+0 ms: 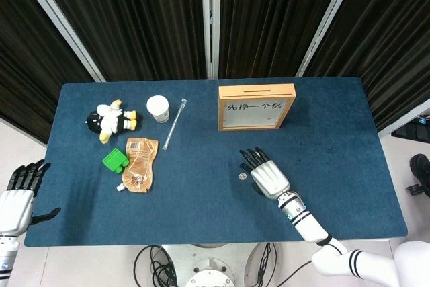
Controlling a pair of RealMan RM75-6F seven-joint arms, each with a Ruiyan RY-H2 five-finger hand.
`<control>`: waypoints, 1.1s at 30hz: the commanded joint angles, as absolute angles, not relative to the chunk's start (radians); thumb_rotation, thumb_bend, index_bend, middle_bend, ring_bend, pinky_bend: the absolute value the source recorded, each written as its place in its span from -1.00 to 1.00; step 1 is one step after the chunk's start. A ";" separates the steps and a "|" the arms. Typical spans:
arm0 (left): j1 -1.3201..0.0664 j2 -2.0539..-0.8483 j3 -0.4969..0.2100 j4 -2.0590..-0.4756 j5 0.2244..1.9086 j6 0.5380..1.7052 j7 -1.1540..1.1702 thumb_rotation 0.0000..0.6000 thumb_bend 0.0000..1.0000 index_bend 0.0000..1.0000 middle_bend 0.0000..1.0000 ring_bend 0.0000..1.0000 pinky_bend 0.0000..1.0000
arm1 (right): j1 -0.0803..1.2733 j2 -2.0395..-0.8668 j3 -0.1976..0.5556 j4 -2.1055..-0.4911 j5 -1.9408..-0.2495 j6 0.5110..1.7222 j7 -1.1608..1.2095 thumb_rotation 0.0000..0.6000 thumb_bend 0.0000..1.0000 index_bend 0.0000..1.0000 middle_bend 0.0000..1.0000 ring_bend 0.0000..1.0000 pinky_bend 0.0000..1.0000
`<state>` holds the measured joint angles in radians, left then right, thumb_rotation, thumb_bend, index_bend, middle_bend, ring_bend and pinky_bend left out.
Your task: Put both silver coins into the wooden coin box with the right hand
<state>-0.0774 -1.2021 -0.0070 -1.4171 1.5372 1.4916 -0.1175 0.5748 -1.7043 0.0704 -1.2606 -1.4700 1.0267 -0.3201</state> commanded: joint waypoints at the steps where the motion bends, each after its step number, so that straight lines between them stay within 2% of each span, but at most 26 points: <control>1: -0.078 -1.204 -0.007 -1.412 1.535 1.489 -0.122 1.00 -0.83 -0.87 -0.98 -1.00 -1.00 | 0.577 -1.713 0.067 -1.249 -1.467 1.023 -0.315 1.00 -0.42 -0.41 -1.00 -1.00 -1.00; 14: -0.082 -1.207 -0.006 -1.392 1.540 1.484 -0.146 1.00 -0.83 -0.87 -0.98 -1.00 -1.00 | 0.587 -1.754 0.063 -1.190 -1.478 1.037 -0.271 1.00 -0.39 -0.27 -0.98 -1.00 -1.00; 33: -0.086 -1.208 -0.006 -1.377 1.536 1.475 -0.160 1.00 -0.83 -0.87 -0.98 -1.00 -1.00 | 0.597 -1.778 0.059 -1.152 -1.482 1.039 -0.241 1.00 -0.33 -0.22 -0.96 -1.00 -1.00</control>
<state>-0.0858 -1.2081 -0.0064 -1.3766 1.5359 1.4754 -0.1604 0.5971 -1.7781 0.0591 -1.1515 -1.4823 1.0386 -0.2409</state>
